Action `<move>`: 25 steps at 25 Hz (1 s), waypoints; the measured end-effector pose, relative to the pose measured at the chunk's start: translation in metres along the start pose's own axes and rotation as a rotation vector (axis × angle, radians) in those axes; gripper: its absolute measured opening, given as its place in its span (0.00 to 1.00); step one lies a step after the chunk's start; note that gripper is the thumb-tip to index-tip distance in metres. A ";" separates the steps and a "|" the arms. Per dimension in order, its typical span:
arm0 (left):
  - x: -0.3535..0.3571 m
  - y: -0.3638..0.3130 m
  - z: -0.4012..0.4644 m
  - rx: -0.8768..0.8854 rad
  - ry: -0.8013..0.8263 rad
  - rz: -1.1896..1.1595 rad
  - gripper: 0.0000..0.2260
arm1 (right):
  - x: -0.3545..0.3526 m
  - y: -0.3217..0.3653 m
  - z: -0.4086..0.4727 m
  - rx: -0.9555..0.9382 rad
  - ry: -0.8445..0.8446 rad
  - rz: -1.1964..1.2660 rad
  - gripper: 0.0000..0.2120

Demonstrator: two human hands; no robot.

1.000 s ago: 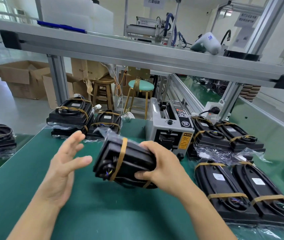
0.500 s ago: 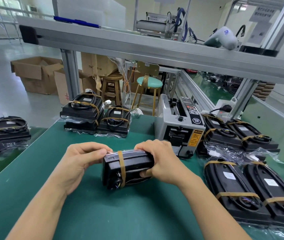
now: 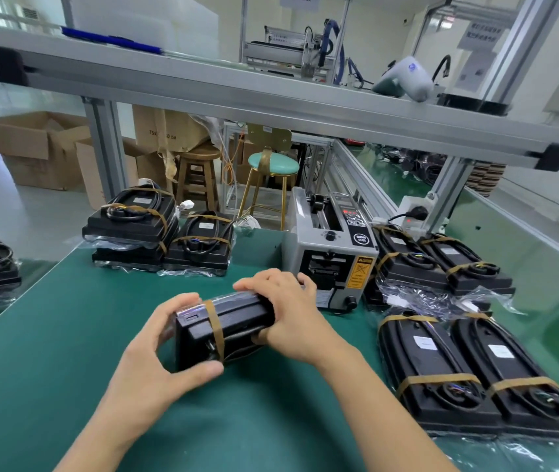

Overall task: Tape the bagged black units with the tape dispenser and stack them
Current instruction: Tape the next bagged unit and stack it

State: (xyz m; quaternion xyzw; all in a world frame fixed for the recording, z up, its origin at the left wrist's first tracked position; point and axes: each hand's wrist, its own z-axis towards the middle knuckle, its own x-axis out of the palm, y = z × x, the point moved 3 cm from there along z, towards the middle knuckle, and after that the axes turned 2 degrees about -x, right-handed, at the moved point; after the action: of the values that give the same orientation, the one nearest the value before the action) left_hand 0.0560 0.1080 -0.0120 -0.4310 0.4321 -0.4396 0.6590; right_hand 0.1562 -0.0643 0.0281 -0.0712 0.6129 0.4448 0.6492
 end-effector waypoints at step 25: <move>0.027 -0.008 -0.016 -0.003 -0.331 0.119 0.32 | -0.027 -0.076 -0.001 1.088 -0.899 1.102 0.13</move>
State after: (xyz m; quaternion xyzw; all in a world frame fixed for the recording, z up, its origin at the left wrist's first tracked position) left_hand 0.0457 0.0774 -0.0136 -0.4720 0.3431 -0.3221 0.7455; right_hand 0.2100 -0.1236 0.0170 0.7321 0.3740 0.3269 0.4662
